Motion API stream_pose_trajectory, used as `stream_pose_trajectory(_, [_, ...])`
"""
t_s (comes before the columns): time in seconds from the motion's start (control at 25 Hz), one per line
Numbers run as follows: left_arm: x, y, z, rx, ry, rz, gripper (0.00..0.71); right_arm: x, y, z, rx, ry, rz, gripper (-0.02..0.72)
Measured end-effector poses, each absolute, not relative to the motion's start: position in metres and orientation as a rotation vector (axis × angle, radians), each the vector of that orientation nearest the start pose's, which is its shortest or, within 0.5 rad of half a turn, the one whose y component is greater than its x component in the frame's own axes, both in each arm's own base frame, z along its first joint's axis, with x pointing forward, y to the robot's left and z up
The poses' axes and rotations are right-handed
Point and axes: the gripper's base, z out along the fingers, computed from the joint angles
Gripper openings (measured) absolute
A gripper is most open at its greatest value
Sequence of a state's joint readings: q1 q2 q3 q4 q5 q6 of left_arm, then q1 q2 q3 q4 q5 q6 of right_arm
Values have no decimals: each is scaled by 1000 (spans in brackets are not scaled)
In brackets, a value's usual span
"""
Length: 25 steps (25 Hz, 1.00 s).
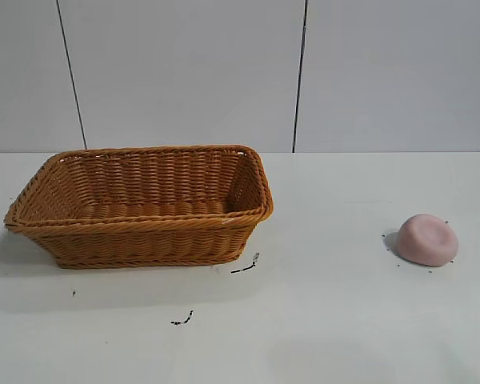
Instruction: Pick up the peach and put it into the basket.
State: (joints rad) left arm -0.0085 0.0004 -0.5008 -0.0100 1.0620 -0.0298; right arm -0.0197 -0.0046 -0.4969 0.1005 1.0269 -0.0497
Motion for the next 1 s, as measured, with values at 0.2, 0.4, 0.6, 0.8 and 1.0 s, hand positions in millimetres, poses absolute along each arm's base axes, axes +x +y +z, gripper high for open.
stream_pose_trajectory(0.2, [-5, -1, 277, -21, 2045, -36, 693, -4, 8, 279, -33, 2006, 75, 696])
stream_pose_trajectory(0.4, [-5, -1, 277, -21, 2045, -36, 693, -4, 8, 279, -33, 2006, 75, 696])
stream_pose_trajectory(0.6, [-5, -1, 277, -21, 2045, -36, 693, 6, 8, 296, -30, 2037, 77, 696])
stream_pose_trajectory(0.8, [-5, -1, 277, -21, 2045, -36, 693, 55, 7, 326, -19, 2181, 85, 696])
stream_pose_trajectory(1.0, [-5, -1, 277, -21, 2045, -36, 693, 138, 5, 335, -5, 2423, 95, 696])
